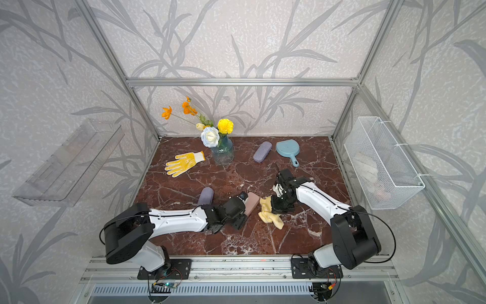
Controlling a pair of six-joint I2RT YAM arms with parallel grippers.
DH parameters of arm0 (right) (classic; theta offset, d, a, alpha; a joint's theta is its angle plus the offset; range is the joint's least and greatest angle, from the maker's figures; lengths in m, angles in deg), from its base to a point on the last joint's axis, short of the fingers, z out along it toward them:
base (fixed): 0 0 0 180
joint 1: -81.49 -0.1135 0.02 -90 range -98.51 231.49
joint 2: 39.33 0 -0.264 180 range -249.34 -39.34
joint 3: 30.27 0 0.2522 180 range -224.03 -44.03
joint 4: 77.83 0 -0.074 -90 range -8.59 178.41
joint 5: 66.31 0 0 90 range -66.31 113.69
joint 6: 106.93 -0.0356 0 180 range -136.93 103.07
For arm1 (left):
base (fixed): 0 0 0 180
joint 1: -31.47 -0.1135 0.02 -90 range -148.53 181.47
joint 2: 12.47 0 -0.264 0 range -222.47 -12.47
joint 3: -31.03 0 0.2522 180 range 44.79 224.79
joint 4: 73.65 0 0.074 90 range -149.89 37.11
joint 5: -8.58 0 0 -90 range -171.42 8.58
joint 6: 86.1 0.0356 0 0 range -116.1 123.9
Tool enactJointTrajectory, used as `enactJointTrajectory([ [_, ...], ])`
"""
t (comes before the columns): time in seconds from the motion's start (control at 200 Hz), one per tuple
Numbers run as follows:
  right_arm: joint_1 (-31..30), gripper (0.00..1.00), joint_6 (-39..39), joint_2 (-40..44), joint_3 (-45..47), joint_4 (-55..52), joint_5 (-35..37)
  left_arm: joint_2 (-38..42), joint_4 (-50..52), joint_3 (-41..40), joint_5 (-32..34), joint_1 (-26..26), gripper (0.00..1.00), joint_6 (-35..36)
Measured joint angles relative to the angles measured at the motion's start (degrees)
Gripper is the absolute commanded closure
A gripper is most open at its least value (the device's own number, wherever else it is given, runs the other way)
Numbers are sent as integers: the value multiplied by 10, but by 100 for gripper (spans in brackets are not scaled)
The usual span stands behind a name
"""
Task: Wipe the eyeglass case
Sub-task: Wipe the dirt from the eyeglass case, then adjust the eyeglass case at the center of the board.
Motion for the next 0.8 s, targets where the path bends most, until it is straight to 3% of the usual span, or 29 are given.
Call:
enactJointTrajectory([
  [0.065,0,100,-8,-23,-5,1,20,-18,38,33,-10,-2,29,-7],
  [0.23,-2,100,-21,-111,-50,5,75,-59,113,96,-56,-7,15,-29],
  [0.47,-33,100,-13,-206,-169,14,129,-78,142,113,-132,-6,14,-68],
  [0.8,-119,100,-7,-295,-299,10,120,-31,77,102,-218,-3,14,-101],
])
